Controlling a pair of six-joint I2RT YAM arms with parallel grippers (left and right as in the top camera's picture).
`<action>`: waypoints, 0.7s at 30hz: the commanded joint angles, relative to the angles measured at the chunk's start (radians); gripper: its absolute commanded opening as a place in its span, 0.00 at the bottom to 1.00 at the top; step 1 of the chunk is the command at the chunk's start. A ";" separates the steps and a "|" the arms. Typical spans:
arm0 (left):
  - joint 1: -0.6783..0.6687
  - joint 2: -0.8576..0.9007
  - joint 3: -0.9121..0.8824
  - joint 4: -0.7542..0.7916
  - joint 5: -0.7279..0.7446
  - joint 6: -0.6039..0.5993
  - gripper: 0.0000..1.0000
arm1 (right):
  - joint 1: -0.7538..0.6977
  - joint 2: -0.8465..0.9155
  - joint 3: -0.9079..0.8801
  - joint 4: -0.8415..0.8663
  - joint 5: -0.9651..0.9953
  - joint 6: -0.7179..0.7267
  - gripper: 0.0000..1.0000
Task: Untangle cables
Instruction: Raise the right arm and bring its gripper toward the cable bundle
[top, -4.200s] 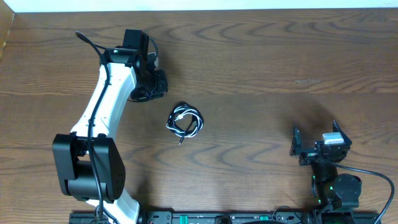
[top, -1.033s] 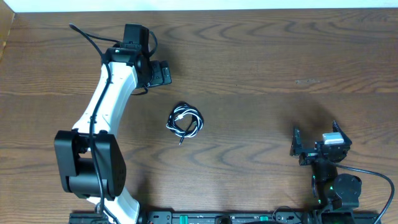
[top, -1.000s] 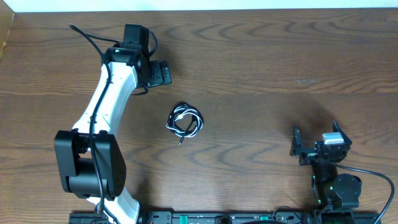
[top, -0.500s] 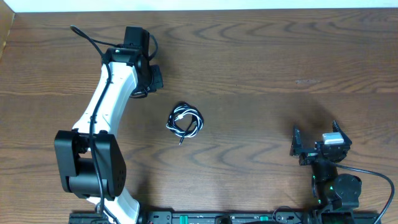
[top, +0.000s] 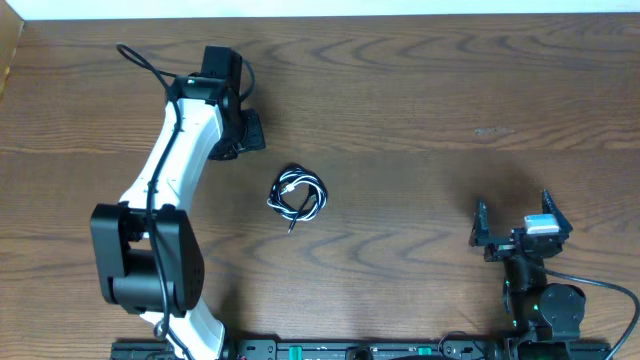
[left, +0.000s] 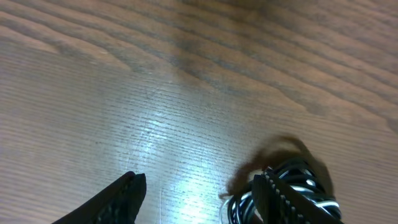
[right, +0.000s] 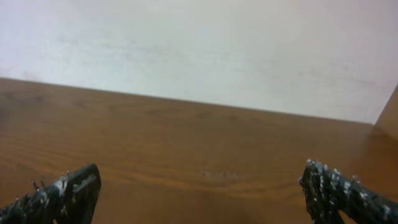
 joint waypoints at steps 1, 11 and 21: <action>-0.003 0.042 -0.003 0.003 -0.017 -0.009 0.61 | -0.005 -0.005 -0.001 0.009 -0.002 0.008 0.99; -0.003 0.054 -0.003 0.025 -0.016 -0.009 0.67 | -0.005 -0.005 -0.001 0.042 0.088 0.008 0.99; -0.003 0.054 -0.003 0.029 -0.016 -0.009 0.75 | -0.005 -0.005 -0.001 0.068 -0.081 0.008 0.99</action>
